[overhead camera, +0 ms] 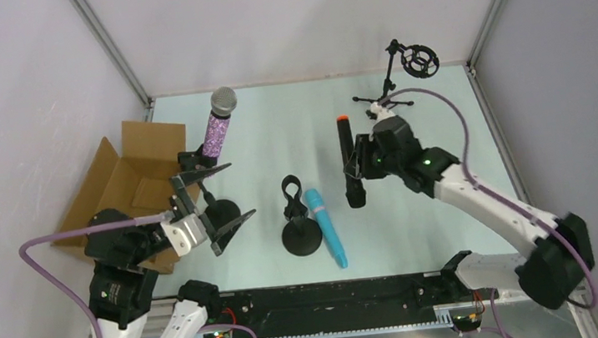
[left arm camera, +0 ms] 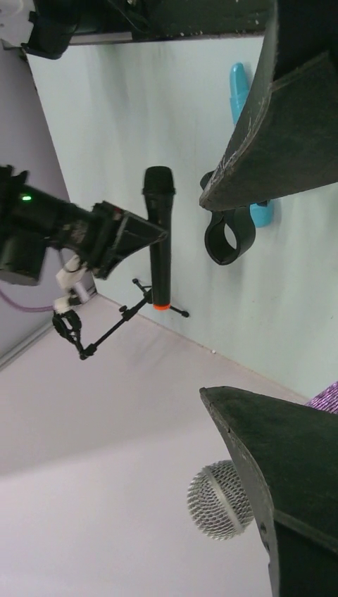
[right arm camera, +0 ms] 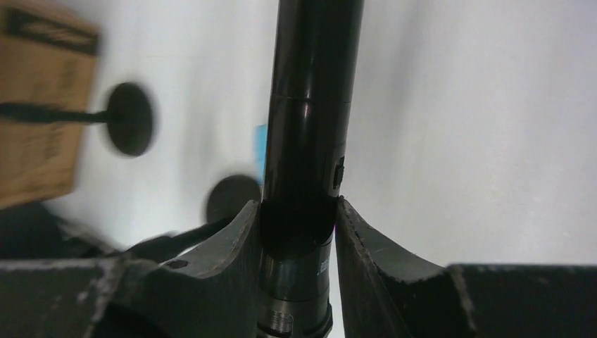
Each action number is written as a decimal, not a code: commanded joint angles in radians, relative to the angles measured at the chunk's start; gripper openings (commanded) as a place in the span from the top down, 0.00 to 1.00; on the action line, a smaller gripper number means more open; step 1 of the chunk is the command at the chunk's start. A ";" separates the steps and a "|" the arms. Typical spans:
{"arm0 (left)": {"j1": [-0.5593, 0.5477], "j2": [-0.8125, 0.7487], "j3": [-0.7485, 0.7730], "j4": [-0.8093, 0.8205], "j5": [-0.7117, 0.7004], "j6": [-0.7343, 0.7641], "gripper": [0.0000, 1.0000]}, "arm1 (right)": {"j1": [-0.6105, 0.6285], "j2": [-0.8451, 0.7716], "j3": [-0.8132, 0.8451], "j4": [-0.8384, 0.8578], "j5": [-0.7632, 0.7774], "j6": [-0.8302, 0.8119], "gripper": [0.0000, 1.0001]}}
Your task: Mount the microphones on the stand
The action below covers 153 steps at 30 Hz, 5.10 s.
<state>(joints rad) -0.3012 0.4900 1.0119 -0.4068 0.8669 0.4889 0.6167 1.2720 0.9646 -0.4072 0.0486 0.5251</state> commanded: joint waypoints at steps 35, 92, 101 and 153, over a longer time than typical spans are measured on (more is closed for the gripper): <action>-0.446 0.273 0.024 0.063 -0.177 1.630 0.02 | 0.186 -0.290 0.338 -0.014 -0.778 0.373 0.88; -0.551 0.270 0.130 0.496 -0.522 0.764 1.00 | -0.173 -0.199 0.530 0.029 -0.631 0.225 0.01; -0.553 0.363 0.317 0.505 -0.826 0.260 1.00 | -0.207 -0.309 0.403 0.102 -0.536 0.167 0.01; -0.583 0.450 0.352 0.335 -0.315 -0.431 1.00 | 0.327 -0.173 0.583 0.664 -0.541 -0.318 0.23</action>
<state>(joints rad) -0.8768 0.9668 1.3689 -0.1223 0.5316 0.0849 0.9390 1.0920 1.5051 0.2165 -0.4576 0.2256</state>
